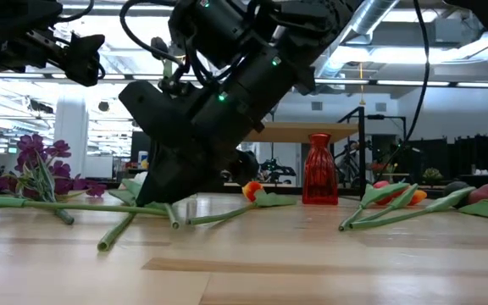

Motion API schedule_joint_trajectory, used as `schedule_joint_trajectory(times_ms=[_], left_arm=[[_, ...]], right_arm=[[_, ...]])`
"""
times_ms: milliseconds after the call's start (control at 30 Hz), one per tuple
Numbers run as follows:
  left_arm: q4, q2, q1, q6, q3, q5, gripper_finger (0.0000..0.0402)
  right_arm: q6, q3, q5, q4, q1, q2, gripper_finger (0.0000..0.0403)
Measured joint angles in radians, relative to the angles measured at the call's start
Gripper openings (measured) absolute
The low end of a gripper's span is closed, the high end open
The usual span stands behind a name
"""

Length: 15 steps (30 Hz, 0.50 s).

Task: Pick and place flowers into a vace then onto a shelf
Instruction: Put the top white flower into the red vase

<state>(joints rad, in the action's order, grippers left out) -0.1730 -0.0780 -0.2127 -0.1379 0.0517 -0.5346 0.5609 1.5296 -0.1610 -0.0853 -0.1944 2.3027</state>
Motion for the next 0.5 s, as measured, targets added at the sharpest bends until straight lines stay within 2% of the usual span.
schedule_joint_trajectory(times_ms=[300,500], left_arm=[[0.0,0.0,0.0,0.0,0.0,0.0,0.0276],[0.002,0.0,0.0,0.0,0.0,0.0,0.0276]], right_arm=[[-0.013,-0.007,0.006,-0.027,0.002,-0.032,0.0007],[-0.023,-0.007,-0.045,-0.064,-0.002,-0.1,0.0004]])
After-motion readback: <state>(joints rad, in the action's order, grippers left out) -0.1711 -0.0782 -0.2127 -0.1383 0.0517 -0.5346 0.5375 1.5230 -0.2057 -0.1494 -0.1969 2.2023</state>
